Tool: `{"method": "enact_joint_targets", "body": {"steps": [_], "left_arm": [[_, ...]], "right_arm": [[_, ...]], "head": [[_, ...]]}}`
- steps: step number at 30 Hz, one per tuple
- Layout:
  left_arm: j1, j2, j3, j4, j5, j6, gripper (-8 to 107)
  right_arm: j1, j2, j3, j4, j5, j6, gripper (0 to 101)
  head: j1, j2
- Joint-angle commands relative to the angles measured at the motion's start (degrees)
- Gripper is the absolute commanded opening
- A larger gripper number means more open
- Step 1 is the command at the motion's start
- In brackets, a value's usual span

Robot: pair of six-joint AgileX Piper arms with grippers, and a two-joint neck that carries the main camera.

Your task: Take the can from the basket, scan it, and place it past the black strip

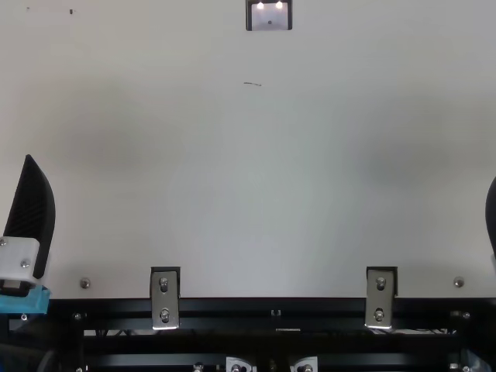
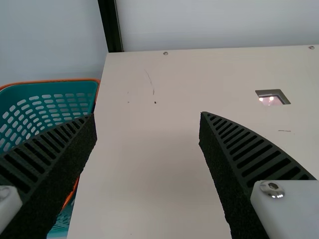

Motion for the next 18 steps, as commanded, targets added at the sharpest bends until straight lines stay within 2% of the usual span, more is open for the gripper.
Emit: {"method": "enact_joint_targets", "body": {"steps": [1,18], "left_arm": [[0.0,0.0,0.0,0.0,0.0,0.0,90],[0.0,0.0,0.0,-0.1,0.0,0.1,90]], "right_arm": [[0.0,0.0,0.0,0.0,0.0,0.0,101],[0.0,0.0,0.0,0.0,0.0,0.0,101]], "head": [[-1.8,0.3],[-1.8,0.3]]}}
